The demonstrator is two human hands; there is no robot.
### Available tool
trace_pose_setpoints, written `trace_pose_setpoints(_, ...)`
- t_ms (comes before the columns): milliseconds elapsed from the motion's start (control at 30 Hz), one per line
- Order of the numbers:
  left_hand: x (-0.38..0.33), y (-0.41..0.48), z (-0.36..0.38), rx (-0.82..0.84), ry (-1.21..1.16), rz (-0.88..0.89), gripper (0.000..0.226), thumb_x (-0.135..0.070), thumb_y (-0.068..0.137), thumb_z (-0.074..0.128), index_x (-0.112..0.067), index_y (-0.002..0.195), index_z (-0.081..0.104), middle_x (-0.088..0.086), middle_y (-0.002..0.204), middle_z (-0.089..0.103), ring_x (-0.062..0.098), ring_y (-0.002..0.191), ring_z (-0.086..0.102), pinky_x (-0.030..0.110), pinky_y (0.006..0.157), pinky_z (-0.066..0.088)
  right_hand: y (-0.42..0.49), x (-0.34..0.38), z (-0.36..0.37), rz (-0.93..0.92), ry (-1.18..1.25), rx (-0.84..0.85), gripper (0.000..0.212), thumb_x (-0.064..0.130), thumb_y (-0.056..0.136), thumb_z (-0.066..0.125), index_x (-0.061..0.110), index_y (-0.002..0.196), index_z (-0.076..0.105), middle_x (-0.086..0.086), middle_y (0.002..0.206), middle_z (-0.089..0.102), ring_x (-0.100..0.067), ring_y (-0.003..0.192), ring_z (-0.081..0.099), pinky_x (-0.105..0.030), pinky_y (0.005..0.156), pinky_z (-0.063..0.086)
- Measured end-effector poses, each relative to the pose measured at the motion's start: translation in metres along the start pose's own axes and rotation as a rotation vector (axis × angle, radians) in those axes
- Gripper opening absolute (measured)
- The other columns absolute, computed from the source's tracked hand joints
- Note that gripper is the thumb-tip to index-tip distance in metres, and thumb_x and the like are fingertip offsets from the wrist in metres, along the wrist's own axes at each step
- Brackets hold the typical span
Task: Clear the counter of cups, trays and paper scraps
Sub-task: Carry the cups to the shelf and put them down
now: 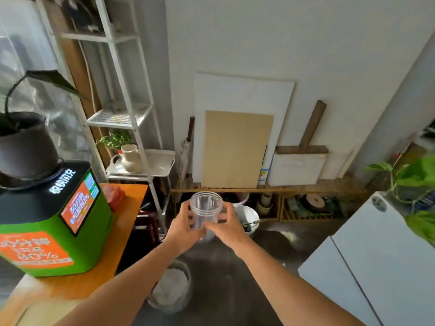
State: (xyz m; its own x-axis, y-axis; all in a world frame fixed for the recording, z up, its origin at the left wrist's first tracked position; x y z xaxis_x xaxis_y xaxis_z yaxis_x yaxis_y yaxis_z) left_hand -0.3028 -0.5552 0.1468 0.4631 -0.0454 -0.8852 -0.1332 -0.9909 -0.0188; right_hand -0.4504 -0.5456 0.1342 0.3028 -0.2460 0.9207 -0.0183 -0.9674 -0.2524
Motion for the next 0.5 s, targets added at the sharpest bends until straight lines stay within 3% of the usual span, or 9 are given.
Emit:
trace_pose_setpoints(133, 0.015, 0.043, -0.001, 0.022, -0.028, -0.015, 0.080, -0.029, 0.074, 0.085, -0.040, 0.133, 0.033, -0.026, 0.103, 0.059, -0.004, 0.092, 0.060, 0.010, 0.069, 0.044, 0.041, -0.003, 0.002, 0.020, 0.023, -0.038, 0.069, 0.029, 0.073, 0.083, 0.040, 0.127, 0.040, 0.005, 0.119, 0.062, -0.009, 0.105, 0.061, -0.028, 0.082, 0.055)
trace_pose_setpoints(267, 0.033, 0.067, 0.011, 0.083, -0.009, -0.030, 0.076, -0.027, 0.074, 0.084, -0.039, 0.130, 0.034, -0.024, 0.100, 0.061, -0.003, 0.091, 0.062, 0.008, 0.065, 0.044, 0.064, -0.021, 0.002, 0.094, 0.015, -0.048, 0.074, 0.030, 0.073, 0.082, 0.041, 0.131, 0.038, 0.003, 0.120, 0.062, -0.011, 0.105, 0.061, -0.041, 0.093, 0.057)
trace_pose_setpoints(367, 0.035, 0.090, 0.014, 0.094, -0.024, -0.031, 0.078, -0.029, 0.073, 0.085, -0.038, 0.131, 0.034, -0.024, 0.101, 0.061, -0.007, 0.091, 0.059, 0.011, 0.070, 0.044, 0.088, -0.021, -0.001, 0.118, 0.016, -0.027, 0.077, 0.034, 0.071, 0.082, 0.041, 0.133, 0.037, 0.002, 0.125, 0.062, -0.017, 0.110, 0.062, -0.046, 0.097, 0.056)
trace_pose_setpoints(500, 0.034, 0.131, 0.017, 0.089, -0.014, -0.038, 0.082, -0.026, 0.072, 0.086, -0.033, 0.136, 0.035, -0.020, 0.105, 0.060, 0.006, 0.100, 0.063, 0.025, 0.083, 0.052, 0.130, -0.014, -0.013, 0.112, 0.012, -0.005, 0.076, 0.032, 0.076, 0.083, 0.035, 0.136, 0.037, -0.001, 0.130, 0.059, -0.021, 0.115, 0.060, -0.045, 0.096, 0.057)
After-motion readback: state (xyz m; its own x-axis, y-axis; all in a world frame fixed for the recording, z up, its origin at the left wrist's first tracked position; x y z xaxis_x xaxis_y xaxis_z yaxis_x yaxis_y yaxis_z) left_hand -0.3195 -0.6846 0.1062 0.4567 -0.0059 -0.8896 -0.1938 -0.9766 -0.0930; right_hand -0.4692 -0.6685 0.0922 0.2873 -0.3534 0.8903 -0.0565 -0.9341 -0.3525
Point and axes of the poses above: each hand's wrist, its own y-axis towards the middle knuckle, its own z-axis out of the palm, x = y × z, the point moved 10 cm from there along y, towards the middle knuckle
